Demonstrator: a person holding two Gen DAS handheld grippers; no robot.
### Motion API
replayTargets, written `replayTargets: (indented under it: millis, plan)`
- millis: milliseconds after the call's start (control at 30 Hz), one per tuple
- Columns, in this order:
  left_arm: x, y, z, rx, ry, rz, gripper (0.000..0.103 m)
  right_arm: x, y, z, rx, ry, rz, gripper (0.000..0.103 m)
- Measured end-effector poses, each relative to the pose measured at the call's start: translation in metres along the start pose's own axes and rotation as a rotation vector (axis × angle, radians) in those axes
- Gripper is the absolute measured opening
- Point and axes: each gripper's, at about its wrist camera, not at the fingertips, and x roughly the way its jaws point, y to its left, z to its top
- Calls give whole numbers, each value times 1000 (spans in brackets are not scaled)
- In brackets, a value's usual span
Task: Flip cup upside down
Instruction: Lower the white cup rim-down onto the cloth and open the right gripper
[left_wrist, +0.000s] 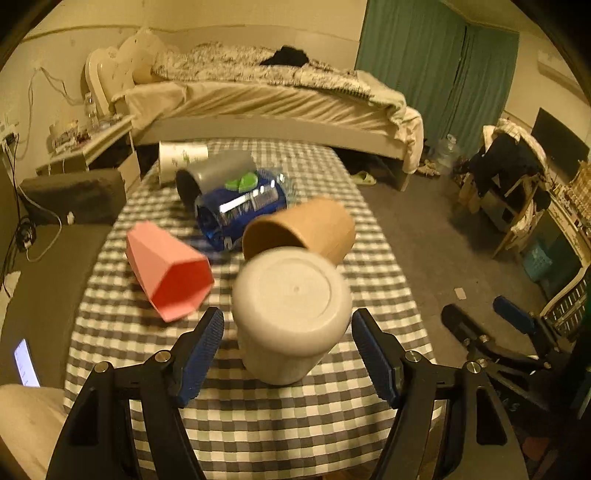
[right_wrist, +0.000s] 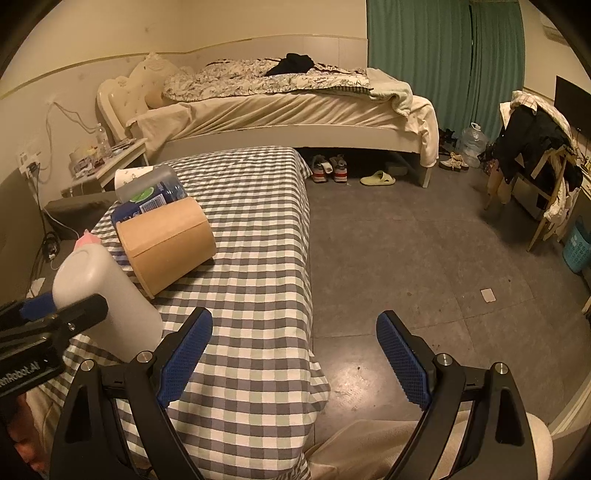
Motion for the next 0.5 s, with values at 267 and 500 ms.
replayTargets:
  millis: [267, 500]
  plan:
    - [-53, 7, 19, -1, -147, -3, 75, -27, 4, 1, 12, -46, -8, 91]
    - [-90, 17, 15, 28, -244, 38, 75, -66, 18, 1, 13, -107, 24, 91]
